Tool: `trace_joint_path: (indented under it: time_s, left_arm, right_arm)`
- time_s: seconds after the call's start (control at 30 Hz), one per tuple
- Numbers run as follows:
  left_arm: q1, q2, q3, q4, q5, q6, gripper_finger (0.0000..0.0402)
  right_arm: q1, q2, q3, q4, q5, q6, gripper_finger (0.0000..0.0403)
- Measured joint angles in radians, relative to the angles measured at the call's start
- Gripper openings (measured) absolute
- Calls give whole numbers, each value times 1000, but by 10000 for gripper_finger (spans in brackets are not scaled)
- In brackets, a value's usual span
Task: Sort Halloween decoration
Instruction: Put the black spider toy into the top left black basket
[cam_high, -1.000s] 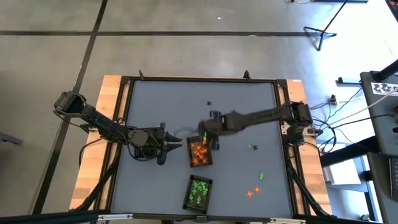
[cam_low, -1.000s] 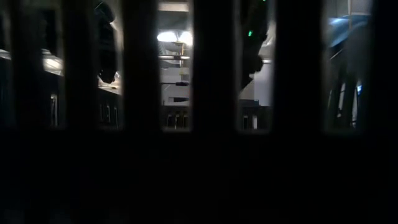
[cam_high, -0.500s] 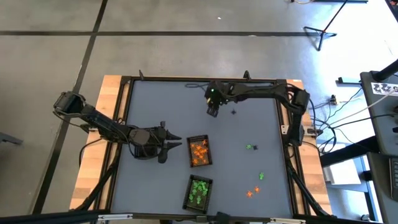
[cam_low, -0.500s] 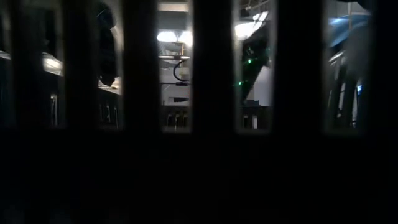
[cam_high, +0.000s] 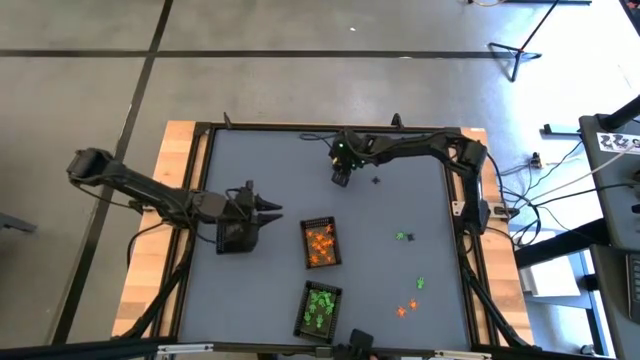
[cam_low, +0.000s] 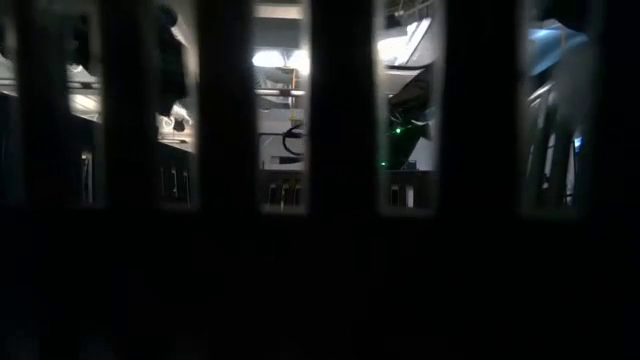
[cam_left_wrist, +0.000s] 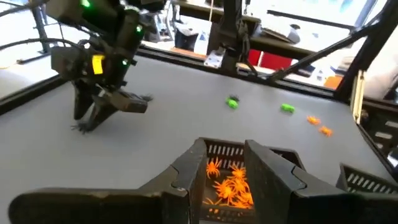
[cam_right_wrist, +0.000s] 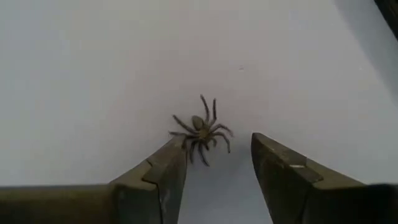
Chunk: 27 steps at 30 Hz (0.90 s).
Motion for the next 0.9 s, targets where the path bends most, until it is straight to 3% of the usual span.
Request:
trace_joint_path:
  time_s: [0.17,0.47,0.9]
  left_arm:
    - [-46,-16,0,-19,-78,-21,102]
    - [-92,74,0,-17,-131,-69,102]
    - [-91,83,0,-11,-142,-35,102]
  right_arm:
    - [-1,0,0,-6,-11,-1,149]
    - [-2,2,1,-15,-55,-21,8]
    - [67,-136,-3,-91,-26,34,3]
